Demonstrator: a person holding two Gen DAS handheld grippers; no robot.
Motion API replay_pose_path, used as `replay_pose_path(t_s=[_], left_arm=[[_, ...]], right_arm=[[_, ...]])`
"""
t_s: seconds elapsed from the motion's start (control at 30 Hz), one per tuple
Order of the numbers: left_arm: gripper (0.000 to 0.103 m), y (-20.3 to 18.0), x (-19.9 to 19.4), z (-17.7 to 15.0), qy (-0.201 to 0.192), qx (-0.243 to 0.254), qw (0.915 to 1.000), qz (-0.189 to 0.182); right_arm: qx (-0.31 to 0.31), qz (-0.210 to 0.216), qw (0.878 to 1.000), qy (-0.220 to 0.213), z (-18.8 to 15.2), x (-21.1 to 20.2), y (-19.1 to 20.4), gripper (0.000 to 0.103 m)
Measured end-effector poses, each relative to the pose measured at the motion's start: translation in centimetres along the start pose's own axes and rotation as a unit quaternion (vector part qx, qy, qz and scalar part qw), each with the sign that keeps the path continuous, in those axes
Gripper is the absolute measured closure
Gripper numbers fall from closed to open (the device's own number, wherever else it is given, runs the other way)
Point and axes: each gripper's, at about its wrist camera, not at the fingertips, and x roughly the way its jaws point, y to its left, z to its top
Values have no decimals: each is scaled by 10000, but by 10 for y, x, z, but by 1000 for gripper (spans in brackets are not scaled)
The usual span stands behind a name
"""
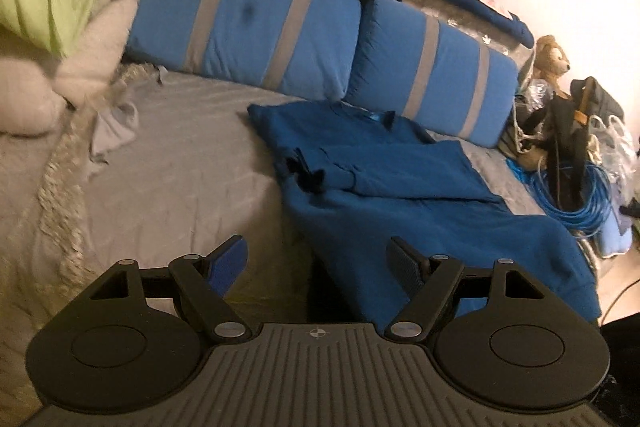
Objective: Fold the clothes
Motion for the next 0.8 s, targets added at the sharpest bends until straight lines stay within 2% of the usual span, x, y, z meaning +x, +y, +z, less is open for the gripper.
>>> replay_pose_path(t_s=[0.13,0.23,0.37,0.5,0.53,0.67,0.8], left_arm=[[27,4,7,-7,39,-203,9997,-160],[27,7,10,-13,108,-346,9991,-239],[27,10,12,-16,201,-528,9976,-402],[27,11,13,-19,200,-654,9965,-481],[27,11,13,-20,205,-669,9964,-480],[27,10,14,-21,212,-738,9960,-459],[27,8,12,-22,124,-820,9956,-437]], right_arm=[[96,449,9983,347,-27,19,8,1],[343,1008,9926,587,-46,31,15,2],[687,1740,9788,832,-64,42,25,5],[988,2253,9633,1070,-75,54,38,15],[1038,2330,9604,1121,-77,57,41,17],[1256,2514,9497,1381,-85,67,47,36],[1386,2517,9458,1516,-86,63,57,41]])
